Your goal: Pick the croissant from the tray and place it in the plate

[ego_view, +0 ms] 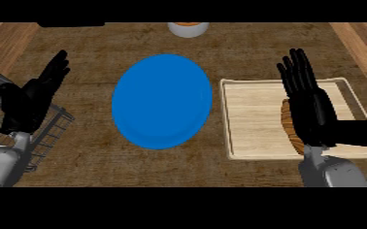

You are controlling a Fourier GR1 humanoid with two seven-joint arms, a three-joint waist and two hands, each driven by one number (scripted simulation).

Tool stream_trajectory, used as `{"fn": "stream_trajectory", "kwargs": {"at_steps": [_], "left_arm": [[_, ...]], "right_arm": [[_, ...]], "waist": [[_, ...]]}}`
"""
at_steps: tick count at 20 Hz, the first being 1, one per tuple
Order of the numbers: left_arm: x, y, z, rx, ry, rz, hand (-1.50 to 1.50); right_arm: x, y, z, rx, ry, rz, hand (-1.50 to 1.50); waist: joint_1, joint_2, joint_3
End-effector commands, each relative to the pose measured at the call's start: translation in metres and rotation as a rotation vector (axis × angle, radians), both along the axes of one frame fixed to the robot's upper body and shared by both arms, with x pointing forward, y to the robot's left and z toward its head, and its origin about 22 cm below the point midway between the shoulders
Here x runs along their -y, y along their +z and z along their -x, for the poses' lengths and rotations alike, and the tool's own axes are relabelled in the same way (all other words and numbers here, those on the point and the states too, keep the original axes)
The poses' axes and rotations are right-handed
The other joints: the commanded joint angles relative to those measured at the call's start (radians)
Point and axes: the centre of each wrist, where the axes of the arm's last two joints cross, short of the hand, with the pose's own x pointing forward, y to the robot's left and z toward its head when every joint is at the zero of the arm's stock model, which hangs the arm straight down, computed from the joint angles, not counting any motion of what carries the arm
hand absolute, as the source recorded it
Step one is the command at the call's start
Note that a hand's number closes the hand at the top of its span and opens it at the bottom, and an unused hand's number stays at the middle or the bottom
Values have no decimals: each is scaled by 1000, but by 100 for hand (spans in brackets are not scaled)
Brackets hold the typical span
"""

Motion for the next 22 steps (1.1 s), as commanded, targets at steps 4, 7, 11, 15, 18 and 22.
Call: {"fn": "stream_trajectory", "kwargs": {"at_steps": [4,7,11,15,18,22], "left_arm": [[-27,-26,32,67,66,-136,0],[-26,-36,41,16,77,-147,0],[-27,-62,63,28,96,-120,0],[-31,-77,78,34,78,-122,0],[-29,-83,85,48,98,-139,0],[-42,-81,86,39,118,-131,0]], "right_arm": [[49,30,1,77,-100,-334,-150],[118,23,12,-37,-426,202,-150],[85,7,37,169,-705,-81,-150],[57,7,60,232,-783,-194,-150],[55,20,98,249,-716,-146,-150],[88,24,108,75,-540,36,-150]], "waist": [[25,46,-10],[27,55,-25],[8,44,-13],[12,46,-12],[10,45,-12],[13,47,-13]]}}
